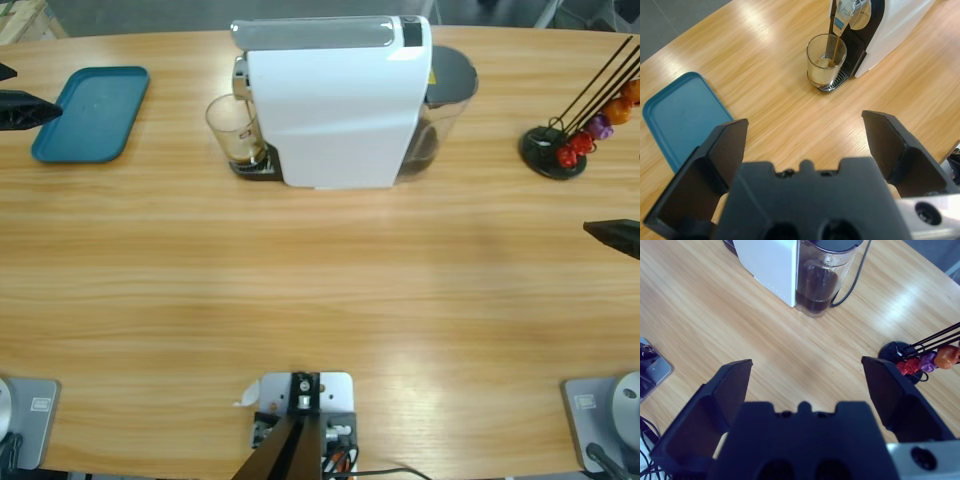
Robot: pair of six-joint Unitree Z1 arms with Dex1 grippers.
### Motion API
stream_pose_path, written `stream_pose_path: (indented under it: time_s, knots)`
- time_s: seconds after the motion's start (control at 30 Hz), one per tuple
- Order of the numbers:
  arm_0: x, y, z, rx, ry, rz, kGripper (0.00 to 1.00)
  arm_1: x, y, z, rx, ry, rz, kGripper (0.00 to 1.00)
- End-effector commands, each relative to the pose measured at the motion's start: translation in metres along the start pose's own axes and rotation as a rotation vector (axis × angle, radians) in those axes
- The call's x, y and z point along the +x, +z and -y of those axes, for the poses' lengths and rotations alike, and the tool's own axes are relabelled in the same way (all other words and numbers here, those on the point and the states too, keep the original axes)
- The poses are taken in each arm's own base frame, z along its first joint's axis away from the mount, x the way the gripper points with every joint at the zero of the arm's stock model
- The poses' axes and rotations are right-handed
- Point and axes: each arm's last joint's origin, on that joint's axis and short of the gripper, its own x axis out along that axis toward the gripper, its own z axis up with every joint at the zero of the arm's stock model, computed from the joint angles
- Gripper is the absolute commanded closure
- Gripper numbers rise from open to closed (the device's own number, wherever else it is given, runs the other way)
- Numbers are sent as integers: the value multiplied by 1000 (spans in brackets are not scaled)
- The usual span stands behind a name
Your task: Pour coffee
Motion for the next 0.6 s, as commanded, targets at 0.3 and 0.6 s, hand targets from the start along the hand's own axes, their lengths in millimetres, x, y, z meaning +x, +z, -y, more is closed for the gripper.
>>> stream_pose_path:
  time_s: [0.3, 0.6]
  knots:
    - [10, -13, 1, -20, -25, -56, 4, 9, 0, -1, -29, 0, -50, 13]
    - [14, -16, 4, -11, -54, -66, 4, 11, 2, -1, -29, -2, -58, 13]
